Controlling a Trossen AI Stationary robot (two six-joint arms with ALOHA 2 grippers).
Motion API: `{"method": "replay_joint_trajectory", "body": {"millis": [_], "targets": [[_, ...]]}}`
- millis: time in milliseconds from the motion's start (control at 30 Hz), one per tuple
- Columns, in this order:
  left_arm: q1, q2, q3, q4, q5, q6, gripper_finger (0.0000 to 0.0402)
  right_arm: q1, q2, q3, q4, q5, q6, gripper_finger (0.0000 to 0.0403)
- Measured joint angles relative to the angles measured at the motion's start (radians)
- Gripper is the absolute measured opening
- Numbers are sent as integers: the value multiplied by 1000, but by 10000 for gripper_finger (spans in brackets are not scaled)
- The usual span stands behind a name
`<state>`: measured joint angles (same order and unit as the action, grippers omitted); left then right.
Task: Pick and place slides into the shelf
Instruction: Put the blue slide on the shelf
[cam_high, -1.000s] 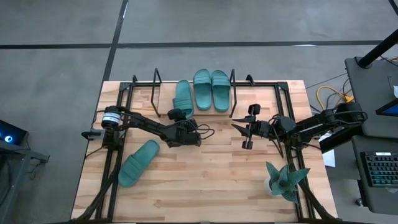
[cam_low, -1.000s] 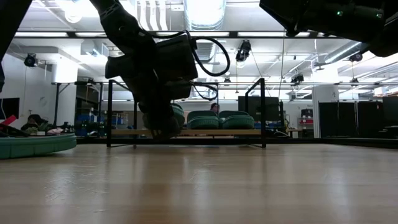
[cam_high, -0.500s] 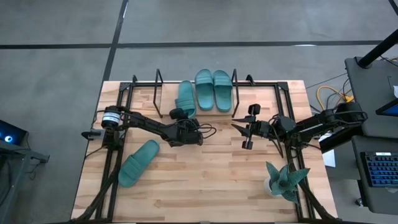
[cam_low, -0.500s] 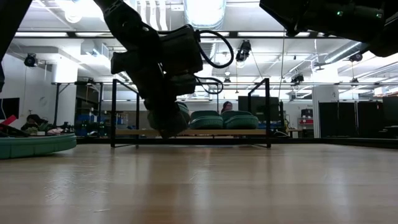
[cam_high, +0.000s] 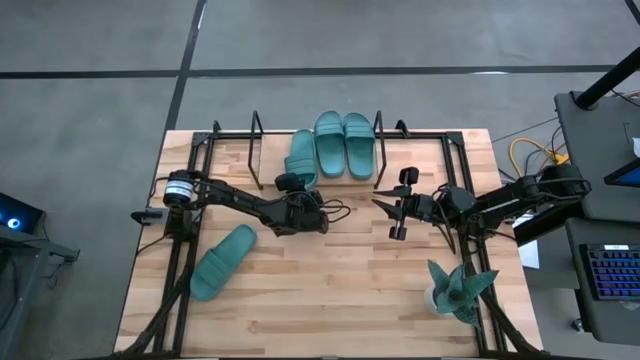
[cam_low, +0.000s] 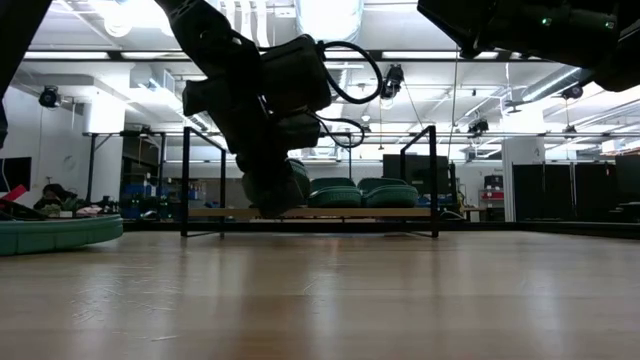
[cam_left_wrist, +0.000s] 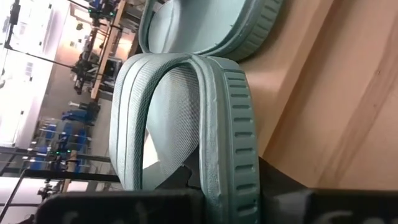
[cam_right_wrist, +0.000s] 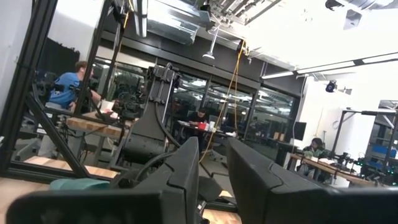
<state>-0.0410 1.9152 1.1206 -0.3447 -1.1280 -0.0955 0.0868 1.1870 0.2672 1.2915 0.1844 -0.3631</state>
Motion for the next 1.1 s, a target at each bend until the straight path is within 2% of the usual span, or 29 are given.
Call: {"method": "replay_joint_trajectory", "body": {"millis": [200,400,533,700,933,1100], "targets": [[0,0,0,0,7,-3,18,0,0,0,0,0,-4,68],[1,0,3,4,98,-3,22,0,0,0,0,0,-4,76],[1,0,3,8,133,-3,54,0,0,0,0,0,-4,80],[1,-1,3,9,231,-3,106,0,0,0,0,0,-4,75],[2,-1,3,10,258,-7,167,0,0,0,0,0,-4,69],[3,-1,12,4,320,-4,199,0,0,0,0,0,-4,76]]}}
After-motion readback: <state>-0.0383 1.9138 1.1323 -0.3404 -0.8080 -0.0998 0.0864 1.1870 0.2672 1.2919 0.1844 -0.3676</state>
